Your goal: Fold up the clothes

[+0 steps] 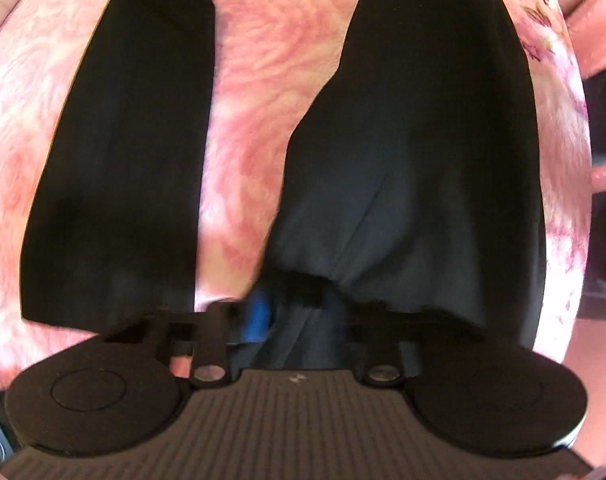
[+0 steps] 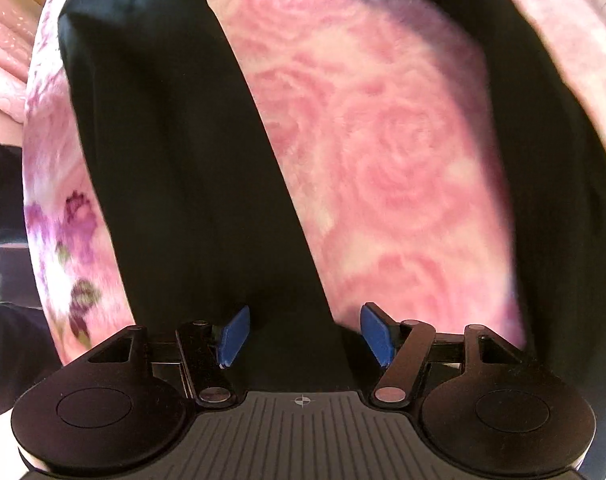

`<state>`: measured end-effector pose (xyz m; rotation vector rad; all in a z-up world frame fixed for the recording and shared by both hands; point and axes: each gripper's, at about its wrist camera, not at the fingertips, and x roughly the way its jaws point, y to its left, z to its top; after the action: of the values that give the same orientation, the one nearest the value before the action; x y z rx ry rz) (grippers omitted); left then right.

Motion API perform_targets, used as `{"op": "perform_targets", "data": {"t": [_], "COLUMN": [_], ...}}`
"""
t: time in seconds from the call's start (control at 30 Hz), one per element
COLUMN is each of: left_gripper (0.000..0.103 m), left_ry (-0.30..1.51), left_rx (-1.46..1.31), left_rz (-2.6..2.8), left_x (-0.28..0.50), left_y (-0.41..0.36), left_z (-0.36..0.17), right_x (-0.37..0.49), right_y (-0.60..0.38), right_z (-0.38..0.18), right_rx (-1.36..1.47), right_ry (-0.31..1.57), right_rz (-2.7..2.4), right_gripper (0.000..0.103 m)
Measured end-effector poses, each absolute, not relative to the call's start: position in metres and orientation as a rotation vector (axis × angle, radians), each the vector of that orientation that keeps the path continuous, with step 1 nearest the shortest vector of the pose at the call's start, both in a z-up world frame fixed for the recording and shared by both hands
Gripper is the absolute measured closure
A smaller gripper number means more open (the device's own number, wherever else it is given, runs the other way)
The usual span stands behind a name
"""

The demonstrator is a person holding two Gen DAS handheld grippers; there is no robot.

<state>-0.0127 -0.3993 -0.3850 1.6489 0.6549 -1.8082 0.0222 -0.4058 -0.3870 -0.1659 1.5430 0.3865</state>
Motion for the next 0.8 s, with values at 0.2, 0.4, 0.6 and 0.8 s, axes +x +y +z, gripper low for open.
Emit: {"op": "perform_targets", "data": {"t": [0.2, 0.4, 0.6, 0.8], "left_gripper": [0.101, 0.102, 0.103, 0.092], "left_ry": [0.523, 0.205, 0.215, 0.337], "left_rx": [1.547, 1.41, 1.521, 1.627], "left_rz": [-1.737, -1.627, -1.523, -1.458], "left_x": [-0.003, -0.013, -0.044, -0.062], "left_y": [-0.387, -0.352, -0.283, -0.234], "left_z": [-0.315, -0.219, -0.245, -0.305], "right_x": [0.032, 0.008, -0.056, -0.1], "right_y": [-0.406, -0.414, -0.335, -0.235], "right_z": [-0.361, -0.245, -0.239, -0.319], "right_rx": [-0.17, -0.35, -0.415, -0.295], "right_ry": [1.557, 1.269, 1.157, 1.292], "right_rz": [0.494, 0.273, 0.252, 0.392], "right_gripper": [0.102, 0.102, 0.102, 0.098]}}
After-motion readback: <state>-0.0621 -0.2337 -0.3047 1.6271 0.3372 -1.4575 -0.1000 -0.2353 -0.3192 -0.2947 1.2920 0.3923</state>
